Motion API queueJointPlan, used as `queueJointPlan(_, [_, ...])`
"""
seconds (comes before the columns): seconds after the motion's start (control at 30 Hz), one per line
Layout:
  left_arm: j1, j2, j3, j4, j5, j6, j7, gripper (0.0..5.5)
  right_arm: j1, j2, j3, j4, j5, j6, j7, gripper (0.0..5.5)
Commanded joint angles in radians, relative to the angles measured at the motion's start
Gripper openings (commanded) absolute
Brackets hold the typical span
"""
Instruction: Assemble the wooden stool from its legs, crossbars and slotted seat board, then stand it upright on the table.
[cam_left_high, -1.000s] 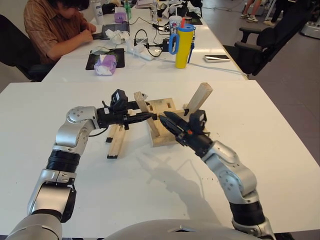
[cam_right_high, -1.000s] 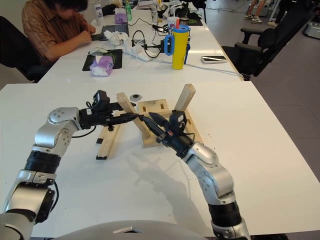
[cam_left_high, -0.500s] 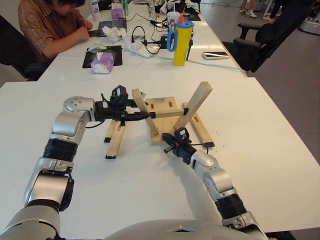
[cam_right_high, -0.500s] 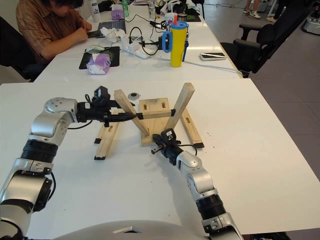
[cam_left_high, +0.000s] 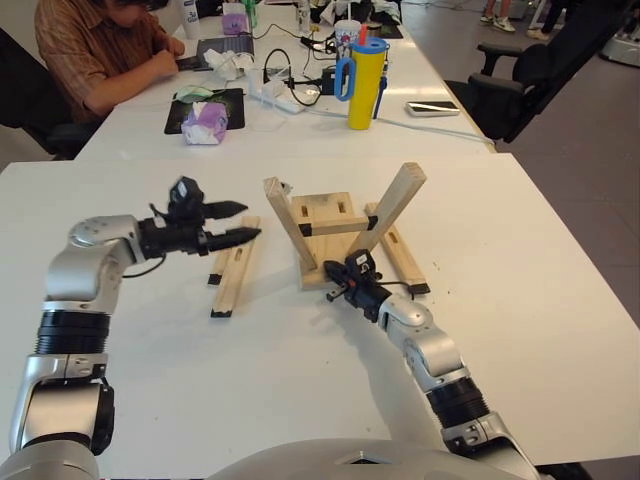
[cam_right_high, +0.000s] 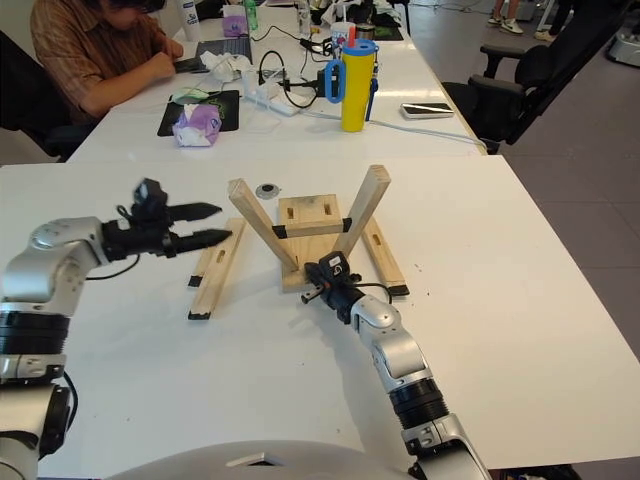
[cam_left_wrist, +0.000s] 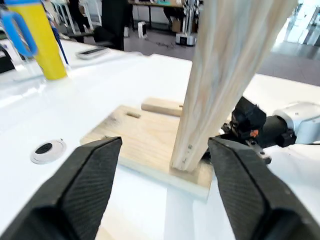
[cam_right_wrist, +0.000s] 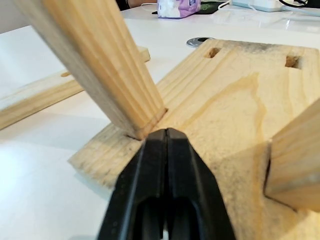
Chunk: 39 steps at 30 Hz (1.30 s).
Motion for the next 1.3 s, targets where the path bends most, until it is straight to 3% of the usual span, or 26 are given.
queueJointPlan(0.03, [-0.233, -0.087, 0.218, -0.089, -0.283, 0.111, 0.264, 2.49, 0.038, -0.019, -0.004, 0.102, -0.041, 0.037, -0.011, 0.00])
queueJointPlan(0.13, [-0.391, -0.151, 0.308, -0.149, -0.521, 0.143, 0.480, 2.49, 0.024, -0.021, 0.003, 0.124, -0.048, 0.028, -0.007, 0.00])
queueJointPlan(0.23, [-0.469, -0.214, 0.310, -0.180, -0.632, 0.138, 0.647, 2.49, 0.019, -0.025, 0.013, 0.139, -0.057, 0.024, -0.004, 0.00])
queueJointPlan(0.33, [-0.252, -0.200, -0.003, -0.200, -0.373, 0.232, 0.679, 2.49, 0.014, -0.017, 0.012, 0.145, -0.067, 0.020, -0.010, 0.00])
queueJointPlan(0.43, [0.068, -0.138, -0.473, -0.116, -0.019, 0.201, 0.655, 2.49, 0.007, -0.010, 0.016, 0.153, -0.075, 0.018, -0.014, 0.00])
queueJointPlan(0.5, [0.145, -0.127, -0.600, -0.051, 0.140, 0.127, 0.668, 2.49, 0.001, -0.008, 0.023, 0.163, -0.079, 0.019, -0.012, 0.00])
queueJointPlan(0.67, [-0.043, -0.188, -0.410, -0.023, 0.180, -0.065, 0.700, 2.49, -0.007, -0.013, 0.018, 0.178, -0.084, 0.019, -0.015, 0.00])
queueJointPlan(0.73, [-0.154, -0.224, -0.276, -0.062, 0.126, -0.145, 0.724, 2.49, -0.018, -0.013, 0.023, 0.197, -0.087, 0.014, -0.011, 0.00])
queueJointPlan(0.9, [-0.435, -0.382, 0.062, -0.296, -0.404, -0.159, 0.861, 2.49, -0.028, -0.013, 0.023, 0.217, -0.085, 0.008, -0.009, 0.00])
queueJointPlan(1.0, [-0.492, -0.428, 0.136, -0.349, -0.666, -0.134, 0.956, 2.49, -0.026, -0.014, 0.021, 0.221, -0.081, 0.005, -0.012, 0.00])
queueJointPlan(1.07, [-0.362, -0.408, 0.063, -0.331, -0.613, -0.037, 0.963, 2.49, -0.027, -0.014, 0.021, 0.225, -0.082, 0.002, -0.015, 0.00])
queueJointPlan(1.13, [-0.179, -0.366, -0.093, -0.257, -0.472, 0.090, 0.973, 2.49, -0.030, -0.011, 0.024, 0.230, -0.084, 0.000, -0.017, 0.00])
queueJointPlan(1.23, [0.212, -0.238, -0.445, -0.152, -0.205, 0.208, 0.939, 2.49, -0.041, -0.009, 0.028, 0.232, -0.086, 0.003, -0.014, 0.00])
queueJointPlan(1.3, [0.309, -0.220, -0.510, -0.152, -0.121, 0.190, 0.923, 2.49, -0.043, -0.016, 0.030, 0.233, -0.087, 0.002, -0.010, 0.00])
